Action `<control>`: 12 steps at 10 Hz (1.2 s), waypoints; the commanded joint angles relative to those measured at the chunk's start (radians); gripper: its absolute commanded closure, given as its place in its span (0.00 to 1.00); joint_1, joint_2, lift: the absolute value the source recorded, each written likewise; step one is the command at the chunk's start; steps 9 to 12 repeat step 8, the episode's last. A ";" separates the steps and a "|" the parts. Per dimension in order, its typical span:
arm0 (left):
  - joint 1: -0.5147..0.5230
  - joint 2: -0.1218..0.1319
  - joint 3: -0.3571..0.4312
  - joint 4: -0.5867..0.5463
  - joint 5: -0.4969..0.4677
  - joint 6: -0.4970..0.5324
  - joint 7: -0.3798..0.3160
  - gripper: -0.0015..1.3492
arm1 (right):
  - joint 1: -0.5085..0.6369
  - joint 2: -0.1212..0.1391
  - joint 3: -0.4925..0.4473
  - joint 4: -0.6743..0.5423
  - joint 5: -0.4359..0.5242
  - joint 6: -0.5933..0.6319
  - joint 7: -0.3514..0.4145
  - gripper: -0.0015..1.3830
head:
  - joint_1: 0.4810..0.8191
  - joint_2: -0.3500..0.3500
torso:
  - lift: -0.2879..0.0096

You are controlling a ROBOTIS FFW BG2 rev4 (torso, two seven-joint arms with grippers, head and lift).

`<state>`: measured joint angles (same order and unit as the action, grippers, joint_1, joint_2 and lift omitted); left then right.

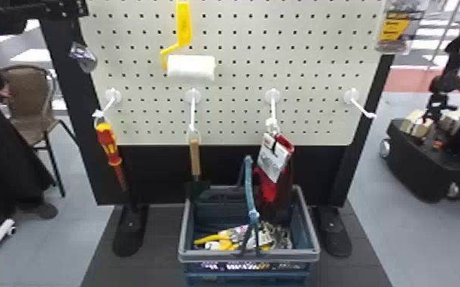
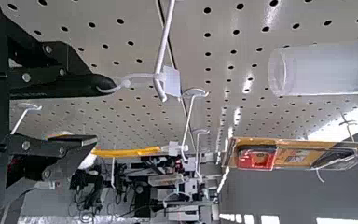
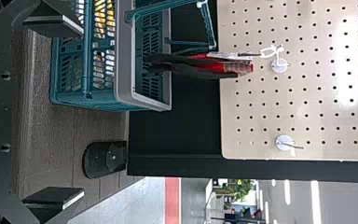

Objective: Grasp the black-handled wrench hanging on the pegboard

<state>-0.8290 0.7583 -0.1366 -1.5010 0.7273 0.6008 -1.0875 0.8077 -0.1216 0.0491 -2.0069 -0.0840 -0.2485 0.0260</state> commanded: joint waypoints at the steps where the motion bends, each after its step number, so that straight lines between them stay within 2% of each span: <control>1: 0.003 0.000 -0.011 0.000 -0.011 -0.007 -0.008 0.91 | 0.000 -0.001 0.000 0.000 0.000 0.000 0.000 0.07 | 0.20 0.50 | 0.63; 12: 0.005 -0.002 -0.028 0.010 0.020 -0.029 0.003 0.91 | 0.000 -0.001 0.000 0.005 0.001 0.000 0.000 0.07 | 0.20 0.50 | 0.63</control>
